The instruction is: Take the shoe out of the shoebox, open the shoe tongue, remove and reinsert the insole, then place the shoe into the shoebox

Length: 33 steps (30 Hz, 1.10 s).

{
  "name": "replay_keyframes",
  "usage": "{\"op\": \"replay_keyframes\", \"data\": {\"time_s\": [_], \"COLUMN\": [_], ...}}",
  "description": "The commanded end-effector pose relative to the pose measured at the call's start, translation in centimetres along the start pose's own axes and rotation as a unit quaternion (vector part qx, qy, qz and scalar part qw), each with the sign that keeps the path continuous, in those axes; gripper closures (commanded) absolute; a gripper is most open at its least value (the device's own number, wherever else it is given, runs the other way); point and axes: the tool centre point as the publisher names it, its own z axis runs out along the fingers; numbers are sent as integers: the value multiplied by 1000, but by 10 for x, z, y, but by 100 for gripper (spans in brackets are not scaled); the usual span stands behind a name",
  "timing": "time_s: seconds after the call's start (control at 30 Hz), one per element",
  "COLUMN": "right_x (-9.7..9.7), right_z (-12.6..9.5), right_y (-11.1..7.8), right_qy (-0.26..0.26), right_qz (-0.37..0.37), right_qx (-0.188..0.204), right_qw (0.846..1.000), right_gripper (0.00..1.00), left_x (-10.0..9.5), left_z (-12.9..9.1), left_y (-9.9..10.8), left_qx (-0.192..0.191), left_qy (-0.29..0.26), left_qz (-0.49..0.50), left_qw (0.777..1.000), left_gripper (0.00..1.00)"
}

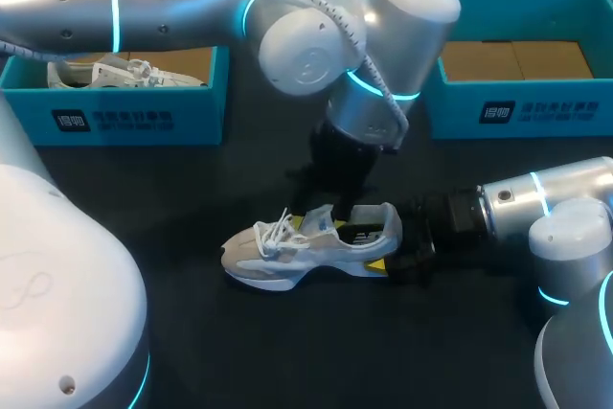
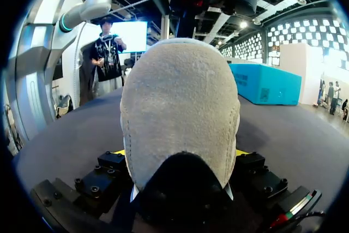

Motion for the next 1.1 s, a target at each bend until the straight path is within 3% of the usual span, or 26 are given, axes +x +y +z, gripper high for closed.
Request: {"op": "replay_keyframes", "data": {"time_s": [0.03, 0.33, 0.5, 0.6, 0.67, 0.73, 1.1], "right_x": [0, 0, 0, 0, 0, 0, 0], "right_z": [4, 4, 4, 4, 4, 4, 4], "right_y": [-2, -2, -2, -2, -2, -2, -2], "right_qy": [-1, -1, -1, -1, -1, -1, -1], "right_qz": [0, 0, 0, 0, 0, 0, 0], "right_qx": [1, 1, 1, 1, 1, 1, 1], "right_qw": [1000, 1000, 1000, 1000, 1000, 1000, 1000], "right_gripper": [100, 100, 100, 100, 100, 100, 100], "left_x": [-8, -13, -15, -16, -17, -19, -40], "left_z": [1, -3, -4, -5, -5, -6, -10], "left_y": [-1, -2, -3, -4, -3, -3, -1], "left_qx": [1, 0, 0, 0, 1, 2, -6], "left_qy": [12, 30, 38, 44, 48, 54, 133], "left_qz": [1, 1, 0, 1, 3, 3, 16], "left_qw": [1000, 1000, 999, 999, 999, 999, 991], "left_gripper": [52, 59, 68, 77, 92, 100, 100]}}
